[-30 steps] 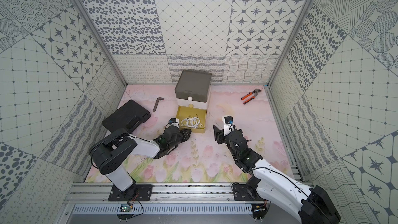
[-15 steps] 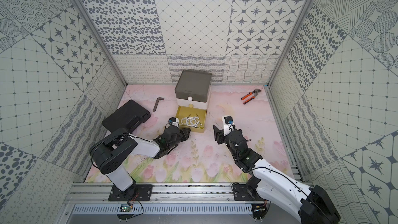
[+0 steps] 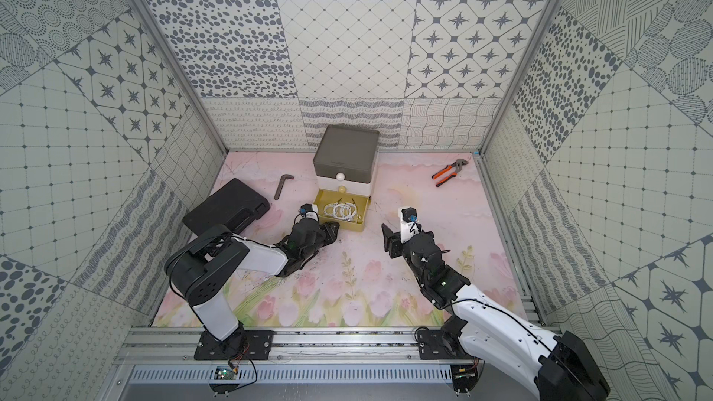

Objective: Place the wired earphones into the drawer by color
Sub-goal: Close the drawer in the storage box.

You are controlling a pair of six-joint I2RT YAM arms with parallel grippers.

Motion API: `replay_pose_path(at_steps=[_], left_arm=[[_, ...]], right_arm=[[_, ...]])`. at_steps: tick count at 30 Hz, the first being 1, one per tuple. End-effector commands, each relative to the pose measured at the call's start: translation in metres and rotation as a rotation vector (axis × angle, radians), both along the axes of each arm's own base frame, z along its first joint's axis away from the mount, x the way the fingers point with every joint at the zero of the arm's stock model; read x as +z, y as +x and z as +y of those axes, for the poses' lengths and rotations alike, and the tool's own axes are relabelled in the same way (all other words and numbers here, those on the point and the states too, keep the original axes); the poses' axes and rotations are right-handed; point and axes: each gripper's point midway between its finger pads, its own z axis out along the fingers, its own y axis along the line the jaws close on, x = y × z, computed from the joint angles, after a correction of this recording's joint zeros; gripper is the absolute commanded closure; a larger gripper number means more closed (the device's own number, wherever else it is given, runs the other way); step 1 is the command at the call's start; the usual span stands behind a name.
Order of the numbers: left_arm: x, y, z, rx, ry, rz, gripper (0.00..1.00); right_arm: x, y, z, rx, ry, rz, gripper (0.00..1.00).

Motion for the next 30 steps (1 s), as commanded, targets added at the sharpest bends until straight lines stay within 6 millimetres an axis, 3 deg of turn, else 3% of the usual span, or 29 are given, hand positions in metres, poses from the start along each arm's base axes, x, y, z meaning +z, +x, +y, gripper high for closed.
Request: replay_pose_path(at_steps=[1, 30], left_arm=[[0.016, 0.021, -0.001, 0.009, -0.023, -0.076, 0.59], [0.021, 0.093, -0.016, 0.053, -0.067, -0.171, 0.53]], right_arm=[[0.007, 0.002, 0.000, -0.002, 0.022, -0.032, 0.32], [0.009, 0.002, 0.001, 0.005, 0.024, -0.037, 0.32]])
